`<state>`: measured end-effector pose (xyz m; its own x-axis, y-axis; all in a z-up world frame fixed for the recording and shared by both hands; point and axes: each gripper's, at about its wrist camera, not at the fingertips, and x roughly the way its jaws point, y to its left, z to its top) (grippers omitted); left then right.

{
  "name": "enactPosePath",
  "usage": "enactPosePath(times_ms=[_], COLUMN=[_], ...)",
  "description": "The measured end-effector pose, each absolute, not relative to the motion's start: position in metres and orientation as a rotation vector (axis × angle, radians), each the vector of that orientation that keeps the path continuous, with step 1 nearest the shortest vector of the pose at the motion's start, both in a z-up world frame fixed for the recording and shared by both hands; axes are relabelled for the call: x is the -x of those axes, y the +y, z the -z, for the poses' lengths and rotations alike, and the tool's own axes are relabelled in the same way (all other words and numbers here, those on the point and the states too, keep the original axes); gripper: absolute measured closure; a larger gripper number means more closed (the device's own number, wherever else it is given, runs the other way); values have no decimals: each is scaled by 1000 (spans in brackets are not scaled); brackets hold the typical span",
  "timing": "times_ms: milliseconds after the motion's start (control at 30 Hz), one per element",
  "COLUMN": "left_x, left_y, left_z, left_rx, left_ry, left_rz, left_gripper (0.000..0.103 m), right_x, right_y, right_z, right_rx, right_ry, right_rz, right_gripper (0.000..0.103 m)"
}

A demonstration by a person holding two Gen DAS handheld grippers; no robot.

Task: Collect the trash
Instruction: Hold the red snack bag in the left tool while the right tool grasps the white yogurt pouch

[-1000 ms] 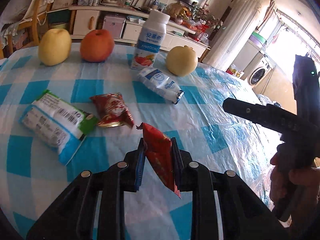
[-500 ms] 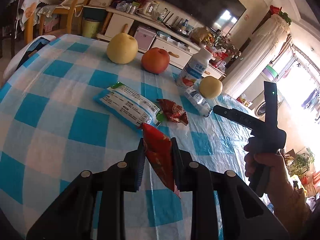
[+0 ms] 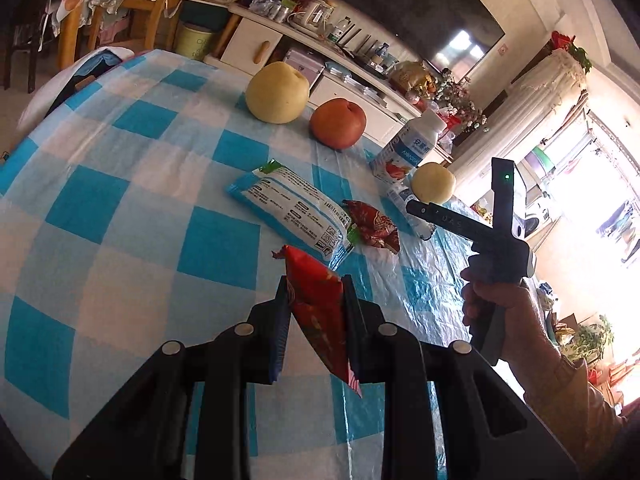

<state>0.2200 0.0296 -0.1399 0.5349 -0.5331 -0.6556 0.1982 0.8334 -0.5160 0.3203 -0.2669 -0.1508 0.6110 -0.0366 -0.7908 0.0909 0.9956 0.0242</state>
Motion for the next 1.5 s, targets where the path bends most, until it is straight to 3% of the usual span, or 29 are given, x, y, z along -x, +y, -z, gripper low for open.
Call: enactPosePath(times_ms=[100,200,333,433,1500], left_x=[-220,-220,-220,-221,-187], left_y=[33,36,39,40,58], left_z=[138,138,136,134,111], left_rx=[415,411,424,426,356], left_ry=[904,899,895,890,782], left_rz=[453,449,449,448,387], left_gripper=[77,77,77,77,77], right_x=[-327,-331,-332,-332,-242], right_y=[-257,-255,-257,-254,-216], right_z=[159,169,168,167,77], right_rx=[-5,-1,-25,-22,-24], right_ry=[928,952,944,946,820], right_rz=[75,59,49,43,-39], right_gripper=[10,28,41,45,46])
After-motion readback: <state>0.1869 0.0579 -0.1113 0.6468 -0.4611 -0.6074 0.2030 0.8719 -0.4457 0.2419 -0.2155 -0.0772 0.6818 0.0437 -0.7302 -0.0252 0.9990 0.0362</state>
